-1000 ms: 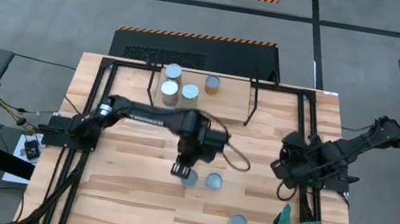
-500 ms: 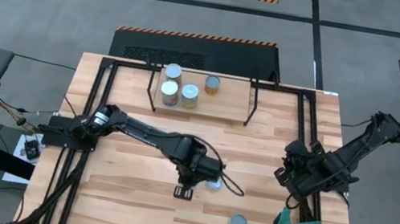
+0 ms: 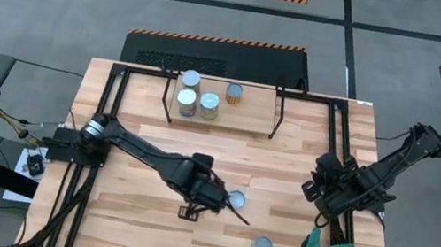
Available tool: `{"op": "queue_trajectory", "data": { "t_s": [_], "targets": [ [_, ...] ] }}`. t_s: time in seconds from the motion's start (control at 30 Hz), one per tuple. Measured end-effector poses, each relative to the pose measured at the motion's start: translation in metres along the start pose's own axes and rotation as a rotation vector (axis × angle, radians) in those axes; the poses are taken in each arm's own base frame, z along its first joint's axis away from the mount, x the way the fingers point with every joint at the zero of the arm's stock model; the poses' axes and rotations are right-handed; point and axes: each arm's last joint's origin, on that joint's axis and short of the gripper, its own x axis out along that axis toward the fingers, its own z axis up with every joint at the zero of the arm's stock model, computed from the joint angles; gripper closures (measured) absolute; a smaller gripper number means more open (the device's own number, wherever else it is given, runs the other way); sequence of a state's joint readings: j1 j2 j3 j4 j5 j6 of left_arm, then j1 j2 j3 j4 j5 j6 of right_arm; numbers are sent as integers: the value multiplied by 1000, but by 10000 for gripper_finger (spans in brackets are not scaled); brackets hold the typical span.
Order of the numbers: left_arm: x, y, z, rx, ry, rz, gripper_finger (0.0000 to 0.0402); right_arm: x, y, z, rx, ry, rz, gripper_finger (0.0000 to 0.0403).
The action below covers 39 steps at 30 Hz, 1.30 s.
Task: Pick and place cans onto a shelf
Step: Put the canned peas on the shelf
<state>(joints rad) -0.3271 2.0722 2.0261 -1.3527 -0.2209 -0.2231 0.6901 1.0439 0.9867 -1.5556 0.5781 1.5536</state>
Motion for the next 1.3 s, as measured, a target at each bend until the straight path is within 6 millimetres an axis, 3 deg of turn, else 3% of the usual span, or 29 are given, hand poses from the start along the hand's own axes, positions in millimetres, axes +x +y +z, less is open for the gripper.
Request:
{"op": "queue_trajectory", "data": {
  "t_s": [0.23, 0.33, 0.43, 0.6, 0.87, 1.03, 1.3],
  "targets": [
    [9, 13, -46, -138, -210, -82, 329, 2, 6, 3, 67, 0, 37, 295],
    [15, 19, -56, -169, -301, -110, 329, 3, 7, 4, 84, 0, 49, 295],
    [33, 23, -61, -180, -285, -157, 329, 4, 8, 6, 103, 1, 51, 295],
    [54, 32, -55, -204, -238, -316, 329, 5, 8, 8, 120, 4, 49, 295],
    [59, 56, -51, -248, -266, -233, 329, 5, 8, 8, 119, 6, 50, 295],
    [80, 55, -45, -250, -245, -237, 329, 5, 8, 8, 102, 7, 50, 295],
    [92, 50, -38, -269, -256, -302, 328, 5, 8, 7, 90, 33, 50, 295]
  ]
}}
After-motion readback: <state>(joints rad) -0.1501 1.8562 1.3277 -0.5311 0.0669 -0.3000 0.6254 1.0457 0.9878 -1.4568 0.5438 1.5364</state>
